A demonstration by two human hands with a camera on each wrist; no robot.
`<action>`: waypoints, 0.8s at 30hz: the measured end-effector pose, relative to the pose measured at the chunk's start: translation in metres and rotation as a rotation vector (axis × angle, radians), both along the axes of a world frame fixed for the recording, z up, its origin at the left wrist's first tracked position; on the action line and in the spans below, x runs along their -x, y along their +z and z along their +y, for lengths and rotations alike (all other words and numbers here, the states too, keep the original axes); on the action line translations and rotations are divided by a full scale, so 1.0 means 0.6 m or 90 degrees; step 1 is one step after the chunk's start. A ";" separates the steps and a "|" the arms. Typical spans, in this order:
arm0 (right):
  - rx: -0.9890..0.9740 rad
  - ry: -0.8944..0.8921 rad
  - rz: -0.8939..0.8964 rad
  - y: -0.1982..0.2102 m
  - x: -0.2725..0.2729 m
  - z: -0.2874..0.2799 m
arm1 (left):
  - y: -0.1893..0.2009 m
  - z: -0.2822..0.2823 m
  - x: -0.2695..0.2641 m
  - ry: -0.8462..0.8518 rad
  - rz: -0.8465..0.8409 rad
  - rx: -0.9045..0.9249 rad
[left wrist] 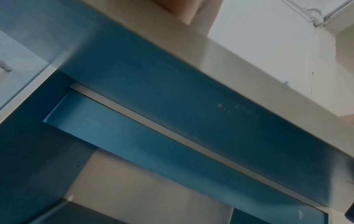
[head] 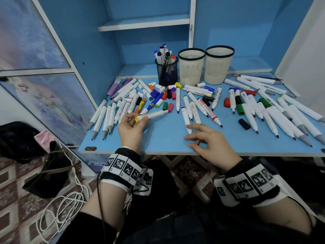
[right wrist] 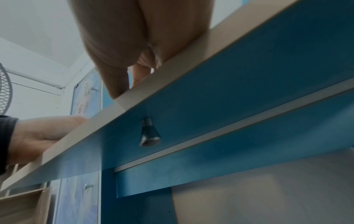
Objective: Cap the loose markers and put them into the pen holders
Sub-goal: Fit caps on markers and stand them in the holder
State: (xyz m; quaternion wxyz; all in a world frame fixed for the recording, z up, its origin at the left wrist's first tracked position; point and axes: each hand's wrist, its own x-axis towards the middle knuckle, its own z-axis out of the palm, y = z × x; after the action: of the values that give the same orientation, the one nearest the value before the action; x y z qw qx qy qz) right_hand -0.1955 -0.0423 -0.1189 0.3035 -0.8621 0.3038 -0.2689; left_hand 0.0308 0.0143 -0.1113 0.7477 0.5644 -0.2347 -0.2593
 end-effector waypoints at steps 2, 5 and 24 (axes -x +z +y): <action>-0.005 -0.003 -0.008 0.000 0.000 0.000 | 0.000 0.001 0.000 0.000 -0.019 -0.010; -0.010 -0.009 -0.009 0.001 0.000 0.000 | -0.001 0.003 -0.001 0.000 -0.045 -0.022; -0.074 -0.014 -0.051 0.004 -0.001 0.002 | 0.003 0.007 0.003 -0.013 -0.107 -0.051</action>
State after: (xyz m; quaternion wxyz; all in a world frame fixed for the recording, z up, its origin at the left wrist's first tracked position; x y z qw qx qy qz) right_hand -0.1948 -0.0414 -0.1165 0.3619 -0.8281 0.3161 -0.2888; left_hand 0.0287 0.0183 -0.1097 0.6995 0.6112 -0.2920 -0.2277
